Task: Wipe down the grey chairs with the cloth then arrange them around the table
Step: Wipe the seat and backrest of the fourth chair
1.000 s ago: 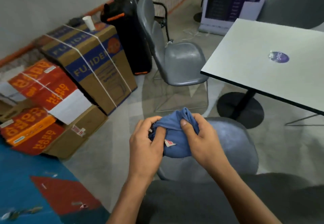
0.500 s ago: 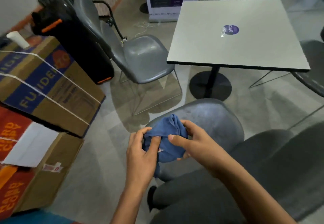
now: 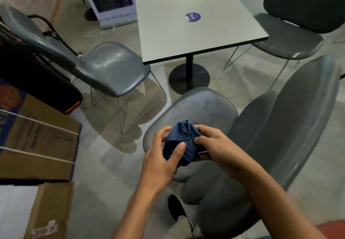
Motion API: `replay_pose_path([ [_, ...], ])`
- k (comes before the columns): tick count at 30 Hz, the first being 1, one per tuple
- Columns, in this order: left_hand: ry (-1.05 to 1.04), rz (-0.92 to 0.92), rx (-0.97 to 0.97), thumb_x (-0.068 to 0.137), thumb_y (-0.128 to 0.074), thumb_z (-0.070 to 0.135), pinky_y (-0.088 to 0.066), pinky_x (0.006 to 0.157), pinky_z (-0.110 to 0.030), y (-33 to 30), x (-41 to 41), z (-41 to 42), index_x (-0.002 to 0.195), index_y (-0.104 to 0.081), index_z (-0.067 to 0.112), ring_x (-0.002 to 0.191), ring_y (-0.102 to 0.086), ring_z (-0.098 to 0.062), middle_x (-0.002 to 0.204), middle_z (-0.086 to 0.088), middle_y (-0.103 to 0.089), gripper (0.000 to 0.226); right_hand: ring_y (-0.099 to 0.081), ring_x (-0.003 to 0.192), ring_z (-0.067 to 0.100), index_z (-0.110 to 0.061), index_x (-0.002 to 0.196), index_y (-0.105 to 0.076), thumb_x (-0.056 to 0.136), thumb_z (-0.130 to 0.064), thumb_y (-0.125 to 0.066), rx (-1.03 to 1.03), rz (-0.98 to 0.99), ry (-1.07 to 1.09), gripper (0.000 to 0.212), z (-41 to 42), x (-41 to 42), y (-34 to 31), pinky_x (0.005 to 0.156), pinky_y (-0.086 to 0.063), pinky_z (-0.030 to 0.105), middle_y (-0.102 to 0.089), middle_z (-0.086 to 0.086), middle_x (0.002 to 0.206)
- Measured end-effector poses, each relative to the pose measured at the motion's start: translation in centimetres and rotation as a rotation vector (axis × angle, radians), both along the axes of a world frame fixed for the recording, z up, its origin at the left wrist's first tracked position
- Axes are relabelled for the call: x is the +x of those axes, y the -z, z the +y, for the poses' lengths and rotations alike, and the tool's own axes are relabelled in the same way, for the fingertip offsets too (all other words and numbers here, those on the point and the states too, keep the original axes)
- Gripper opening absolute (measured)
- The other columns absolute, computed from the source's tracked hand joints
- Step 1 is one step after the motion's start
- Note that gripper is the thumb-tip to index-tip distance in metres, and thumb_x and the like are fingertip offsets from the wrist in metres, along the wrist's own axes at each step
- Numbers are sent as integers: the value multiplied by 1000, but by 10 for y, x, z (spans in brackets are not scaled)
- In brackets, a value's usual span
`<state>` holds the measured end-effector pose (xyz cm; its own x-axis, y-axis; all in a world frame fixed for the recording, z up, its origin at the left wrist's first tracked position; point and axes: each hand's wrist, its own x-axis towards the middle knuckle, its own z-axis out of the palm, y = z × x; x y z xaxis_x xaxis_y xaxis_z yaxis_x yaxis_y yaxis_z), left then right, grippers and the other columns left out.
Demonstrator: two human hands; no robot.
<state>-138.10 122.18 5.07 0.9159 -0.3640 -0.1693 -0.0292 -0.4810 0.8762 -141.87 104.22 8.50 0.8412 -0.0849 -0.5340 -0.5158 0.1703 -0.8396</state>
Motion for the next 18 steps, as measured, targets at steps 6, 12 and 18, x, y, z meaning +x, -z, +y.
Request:
replay_pose_path([
  [6, 71, -30, 150, 87, -59, 70, -51, 79, -18, 1, -3, -5, 126, -48, 56, 102, -61, 7, 116, 23, -61, 43, -75, 94, 19, -26, 117, -69, 99, 3, -47, -70, -62, -10, 41, 9, -11, 19, 84, -63, 40, -75, 5, 106],
  [12, 87, 8, 11, 104, -53, 41, -57, 74, -28, 25, 19, 0, 107, -62, 43, 91, -68, -2, 100, 15, -70, 9, -73, 98, 18, -41, 104, -71, 92, -17, -57, -248, -37, 186, 30, 26, -14, 40, 82, -62, 49, -75, -3, 103],
  [18, 135, 73, -70, 108, -46, 35, -54, 68, -26, 43, 74, 25, 98, -54, 37, 82, -63, -4, 90, 7, -64, 13, -71, 94, 15, -40, 92, -70, 89, -22, -61, -427, 75, 443, 20, 53, 11, 47, 80, -61, 49, -74, -8, 94],
])
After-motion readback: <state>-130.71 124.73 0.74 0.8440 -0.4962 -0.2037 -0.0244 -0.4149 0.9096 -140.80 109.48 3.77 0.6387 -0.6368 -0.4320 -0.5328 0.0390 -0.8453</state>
